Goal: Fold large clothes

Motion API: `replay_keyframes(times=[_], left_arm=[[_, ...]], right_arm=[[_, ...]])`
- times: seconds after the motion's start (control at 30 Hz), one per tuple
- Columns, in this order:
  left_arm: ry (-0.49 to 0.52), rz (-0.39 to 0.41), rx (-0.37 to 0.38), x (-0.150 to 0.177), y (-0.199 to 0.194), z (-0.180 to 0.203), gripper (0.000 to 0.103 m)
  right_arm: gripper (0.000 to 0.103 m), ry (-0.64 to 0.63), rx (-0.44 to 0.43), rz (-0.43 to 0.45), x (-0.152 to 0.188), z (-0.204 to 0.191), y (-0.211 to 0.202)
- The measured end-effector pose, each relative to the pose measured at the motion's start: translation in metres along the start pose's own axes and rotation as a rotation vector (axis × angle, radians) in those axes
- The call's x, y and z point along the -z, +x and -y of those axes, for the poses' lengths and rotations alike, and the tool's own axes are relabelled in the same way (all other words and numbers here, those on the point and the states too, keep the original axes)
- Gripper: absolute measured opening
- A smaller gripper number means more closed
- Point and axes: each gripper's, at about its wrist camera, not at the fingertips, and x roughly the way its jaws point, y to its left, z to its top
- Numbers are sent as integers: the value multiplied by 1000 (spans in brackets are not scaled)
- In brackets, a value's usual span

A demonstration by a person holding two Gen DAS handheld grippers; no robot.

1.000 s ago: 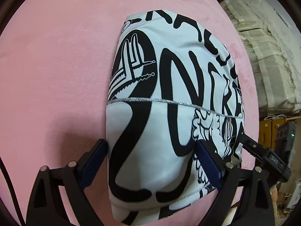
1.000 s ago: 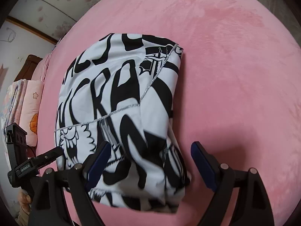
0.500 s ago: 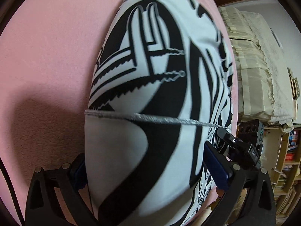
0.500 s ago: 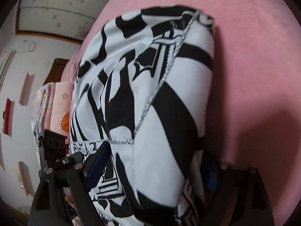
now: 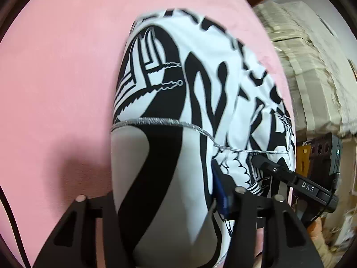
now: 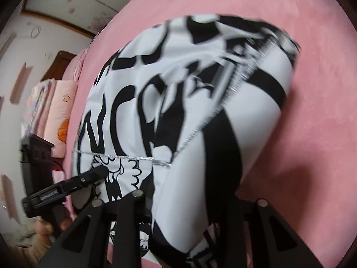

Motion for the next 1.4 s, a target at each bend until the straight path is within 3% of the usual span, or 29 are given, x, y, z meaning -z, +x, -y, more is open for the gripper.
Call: replay_keyframes(times=[0.17, 0.33, 0.63, 0.9, 1.03, 1.1, 1.17, 1.23, 1.33, 1.4], left_arm=[[56, 54, 2, 2, -52, 13, 44], [73, 116, -5, 8, -113, -7, 44], [98, 234, -85, -16, -177, -93, 45], [62, 275, -77, -74, -138, -144, 45], [44, 240, -80, -98, -96, -161, 48], [43, 211, -95, -105, -69, -164, 53], [65, 226, -116, -102, -56, -159, 62], [48, 237, -107, -101, -48, -147, 69], [29, 238, -121, -88, -59, -144, 69], [26, 256, -161, -69, -78, -141, 69]], right_arm=[[25, -25, -16, 41, 11, -53, -19], [25, -96, -65, 67, 3, -130, -13], [25, -222, -157, 91, -57, -277, 91], [25, -262, -136, 93, -120, -347, 217], [26, -237, -95, 73, -131, -348, 271], [33, -224, -30, 77, -131, -343, 290], [47, -225, -7, 84, -129, -338, 291], [55, -220, 15, 71, -129, -337, 290], [56, -234, 78, 73, -123, -337, 271], [56, -255, 168, 113, -112, -337, 249]])
